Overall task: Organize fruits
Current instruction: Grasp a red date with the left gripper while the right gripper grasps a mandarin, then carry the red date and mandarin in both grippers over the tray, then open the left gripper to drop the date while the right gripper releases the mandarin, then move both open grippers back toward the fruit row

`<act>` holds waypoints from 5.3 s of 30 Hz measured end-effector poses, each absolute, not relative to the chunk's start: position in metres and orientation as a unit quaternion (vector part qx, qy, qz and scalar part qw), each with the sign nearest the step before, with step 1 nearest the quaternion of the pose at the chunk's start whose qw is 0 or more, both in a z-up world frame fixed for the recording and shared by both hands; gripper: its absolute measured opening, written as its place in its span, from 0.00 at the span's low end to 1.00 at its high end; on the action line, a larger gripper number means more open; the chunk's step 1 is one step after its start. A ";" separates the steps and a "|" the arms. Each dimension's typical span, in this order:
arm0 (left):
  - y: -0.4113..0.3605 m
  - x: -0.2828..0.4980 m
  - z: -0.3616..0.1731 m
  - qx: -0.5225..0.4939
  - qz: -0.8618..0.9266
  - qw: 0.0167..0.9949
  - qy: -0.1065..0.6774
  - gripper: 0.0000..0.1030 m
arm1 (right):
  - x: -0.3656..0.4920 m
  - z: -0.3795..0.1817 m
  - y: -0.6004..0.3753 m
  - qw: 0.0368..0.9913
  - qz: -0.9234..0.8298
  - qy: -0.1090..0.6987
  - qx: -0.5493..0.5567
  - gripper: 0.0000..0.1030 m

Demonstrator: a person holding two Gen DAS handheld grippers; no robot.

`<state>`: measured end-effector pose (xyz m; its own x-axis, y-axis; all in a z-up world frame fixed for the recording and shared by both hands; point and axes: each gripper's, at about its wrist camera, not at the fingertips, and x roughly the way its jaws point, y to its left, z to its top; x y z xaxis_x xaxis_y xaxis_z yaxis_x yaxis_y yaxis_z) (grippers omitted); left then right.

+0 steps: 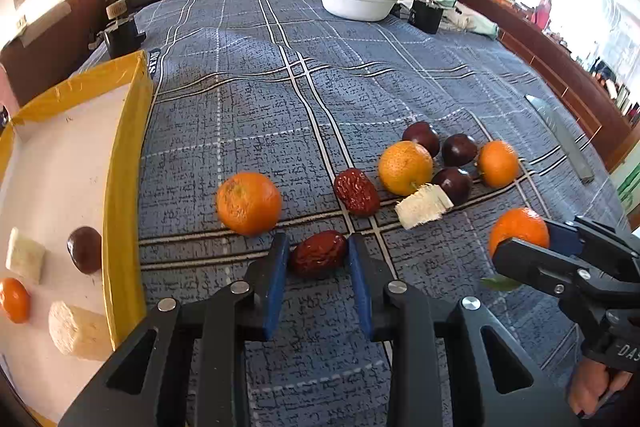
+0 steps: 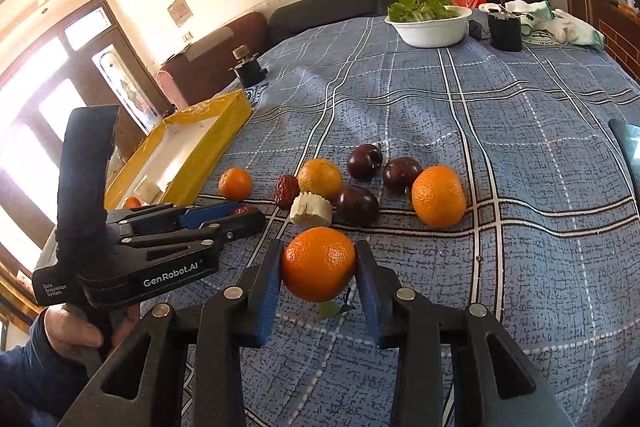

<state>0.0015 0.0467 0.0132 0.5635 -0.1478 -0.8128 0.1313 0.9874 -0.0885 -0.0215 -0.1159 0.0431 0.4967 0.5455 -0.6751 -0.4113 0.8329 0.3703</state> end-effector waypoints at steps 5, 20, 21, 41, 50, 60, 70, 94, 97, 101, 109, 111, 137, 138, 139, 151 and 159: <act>0.045 -0.004 0.014 -0.025 -0.092 0.890 0.446 0.28 | -0.022 0.043 -0.116 0.862 0.278 0.416 0.079 0.38; 0.049 -0.023 0.041 -0.023 -0.069 0.934 0.349 0.28 | -0.023 0.048 -0.117 0.873 0.274 0.395 0.081 0.38; 0.047 -0.023 0.042 -0.018 -0.069 0.935 0.348 0.28 | -0.023 0.049 -0.117 0.873 0.275 0.394 0.081 0.38; 0.061 -0.040 0.059 -0.046 -0.075 0.942 0.323 0.28 | -0.026 0.053 -0.119 0.879 0.276 0.380 0.085 0.38; 0.123 -0.069 0.078 -0.083 -0.040 0.948 0.306 0.28 | -0.033 0.063 -0.102 0.874 0.281 0.388 0.079 0.38; 0.232 -0.084 0.076 -0.143 0.055 0.937 0.313 0.28 | -0.055 0.089 -0.006 0.842 0.374 0.388 0.011 0.39; 0.298 -0.076 0.049 -0.189 0.094 0.909 0.359 0.28 | -0.061 0.078 0.097 0.804 0.441 0.396 -0.043 0.39; 0.299 -0.066 0.033 -0.180 0.084 0.907 0.370 0.28 | -0.043 0.030 0.174 0.785 0.440 0.424 -0.105 0.39; 0.299 -0.067 0.033 -0.182 0.083 0.908 0.368 0.28 | -0.044 0.031 0.174 0.785 0.439 0.423 -0.105 0.39; 0.299 -0.068 0.034 -0.184 0.082 0.909 0.365 0.28 | -0.046 0.031 0.173 0.785 0.438 0.424 -0.107 0.39; 0.300 -0.073 0.039 -0.187 0.079 0.914 0.352 0.40 | -0.048 0.038 0.169 0.792 0.439 0.412 -0.102 0.50; 0.301 -0.075 0.040 -0.192 0.077 0.914 0.350 0.42 | -0.050 0.042 0.165 0.796 0.440 0.404 -0.098 0.50; 0.226 -0.068 0.080 -0.139 0.018 0.926 0.351 0.44 | -0.017 0.094 0.016 0.854 0.370 0.366 0.020 0.50; 0.220 -0.066 0.081 -0.137 0.012 0.925 0.354 0.44 | -0.011 0.096 0.002 0.859 0.358 0.365 0.031 0.50; 0.212 -0.063 0.081 -0.135 0.004 0.924 0.359 0.44 | -0.008 0.095 -0.007 0.862 0.351 0.365 0.037 0.50; 0.110 -0.002 0.063 -0.087 -0.064 0.893 0.436 0.45 | 0.028 0.079 -0.135 0.887 0.236 0.363 0.161 0.50; 0.083 0.027 0.042 -0.050 -0.039 0.884 0.462 0.45 | 0.031 0.072 -0.160 0.884 0.211 0.370 0.191 0.50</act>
